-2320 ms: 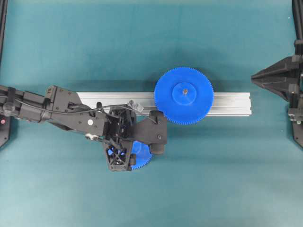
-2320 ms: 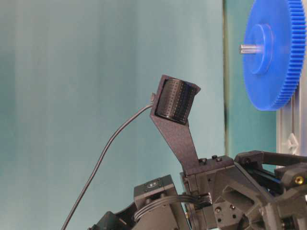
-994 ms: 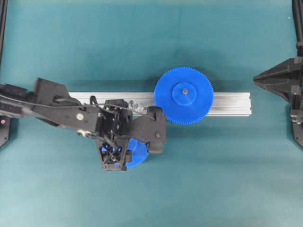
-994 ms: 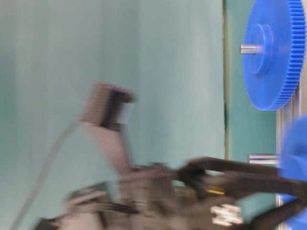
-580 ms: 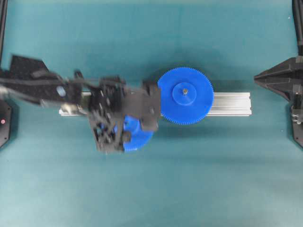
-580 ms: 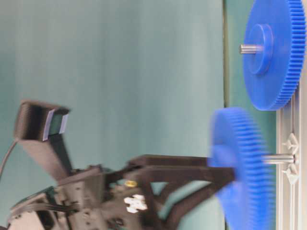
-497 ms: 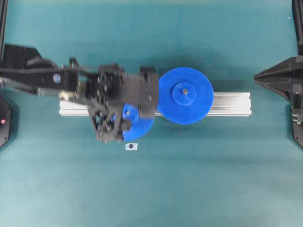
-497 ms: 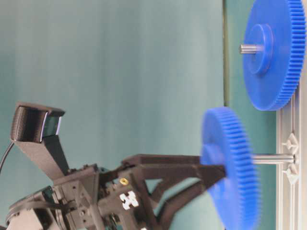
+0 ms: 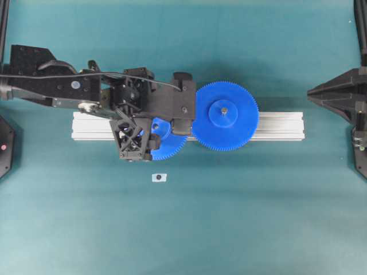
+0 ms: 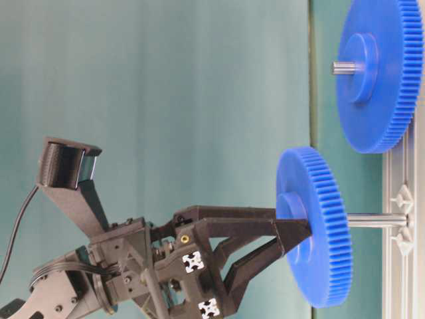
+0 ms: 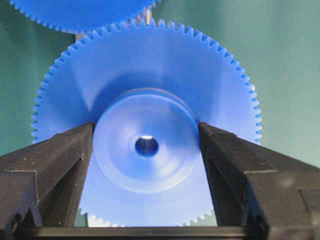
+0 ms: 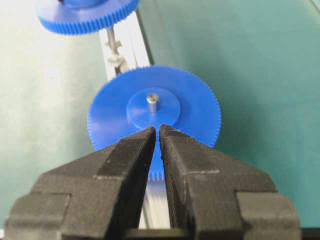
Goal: Insert the small gear onto the shaft.
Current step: 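Lift the small blue gear and carry it toward the empty shaft, then align the gear's center hole with the empty shaft beside the large gear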
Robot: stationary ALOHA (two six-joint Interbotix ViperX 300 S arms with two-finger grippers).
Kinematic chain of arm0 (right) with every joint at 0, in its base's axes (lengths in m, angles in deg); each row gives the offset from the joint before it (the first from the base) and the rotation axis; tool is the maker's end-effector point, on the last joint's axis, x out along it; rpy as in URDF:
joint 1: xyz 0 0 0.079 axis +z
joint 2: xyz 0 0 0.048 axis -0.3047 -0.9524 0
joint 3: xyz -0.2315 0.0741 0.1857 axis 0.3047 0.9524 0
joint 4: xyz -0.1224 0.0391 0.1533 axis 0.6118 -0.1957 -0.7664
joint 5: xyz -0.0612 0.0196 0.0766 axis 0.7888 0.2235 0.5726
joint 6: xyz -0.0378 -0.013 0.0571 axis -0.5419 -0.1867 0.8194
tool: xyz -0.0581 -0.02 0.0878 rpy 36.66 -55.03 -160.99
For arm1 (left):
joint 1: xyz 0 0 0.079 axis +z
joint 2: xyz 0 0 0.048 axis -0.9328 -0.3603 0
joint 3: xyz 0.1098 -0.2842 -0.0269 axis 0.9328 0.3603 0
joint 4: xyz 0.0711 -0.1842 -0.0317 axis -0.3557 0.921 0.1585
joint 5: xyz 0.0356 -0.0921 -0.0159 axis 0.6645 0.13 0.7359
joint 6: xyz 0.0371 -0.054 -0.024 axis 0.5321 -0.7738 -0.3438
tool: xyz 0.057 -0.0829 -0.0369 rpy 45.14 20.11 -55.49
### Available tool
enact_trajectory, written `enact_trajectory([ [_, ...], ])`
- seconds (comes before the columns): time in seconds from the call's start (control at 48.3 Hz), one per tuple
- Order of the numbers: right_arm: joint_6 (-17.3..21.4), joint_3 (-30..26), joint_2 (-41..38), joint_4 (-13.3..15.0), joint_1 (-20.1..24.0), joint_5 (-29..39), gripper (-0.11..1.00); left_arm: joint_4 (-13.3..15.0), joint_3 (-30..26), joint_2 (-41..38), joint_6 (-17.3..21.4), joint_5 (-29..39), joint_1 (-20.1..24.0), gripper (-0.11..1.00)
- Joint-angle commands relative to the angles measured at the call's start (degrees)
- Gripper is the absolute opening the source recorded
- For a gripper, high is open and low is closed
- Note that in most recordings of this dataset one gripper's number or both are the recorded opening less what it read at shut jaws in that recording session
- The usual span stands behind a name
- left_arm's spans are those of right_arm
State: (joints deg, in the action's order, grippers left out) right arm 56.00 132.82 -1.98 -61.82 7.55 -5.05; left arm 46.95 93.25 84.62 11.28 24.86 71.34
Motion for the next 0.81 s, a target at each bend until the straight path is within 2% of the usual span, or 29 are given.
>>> enact_trajectory([
  [0.0,0.44,-0.62,-0.35,-0.09,-0.18,-0.53,0.27,-0.09,-1.85,0.97,0.09,-0.53,0.35,0.71],
  [0.394,0.44,-0.62,-0.26,-0.09,-0.18,-0.62,0.27,-0.09,-2.9,1.05,1.05,-0.53,1.23,0.71],
  [0.787,0.35,-0.79,-0.26,-0.09,-0.18,-1.93,0.27,-0.09,-2.46,-3.96,1.41,-1.49,1.67,0.71],
])
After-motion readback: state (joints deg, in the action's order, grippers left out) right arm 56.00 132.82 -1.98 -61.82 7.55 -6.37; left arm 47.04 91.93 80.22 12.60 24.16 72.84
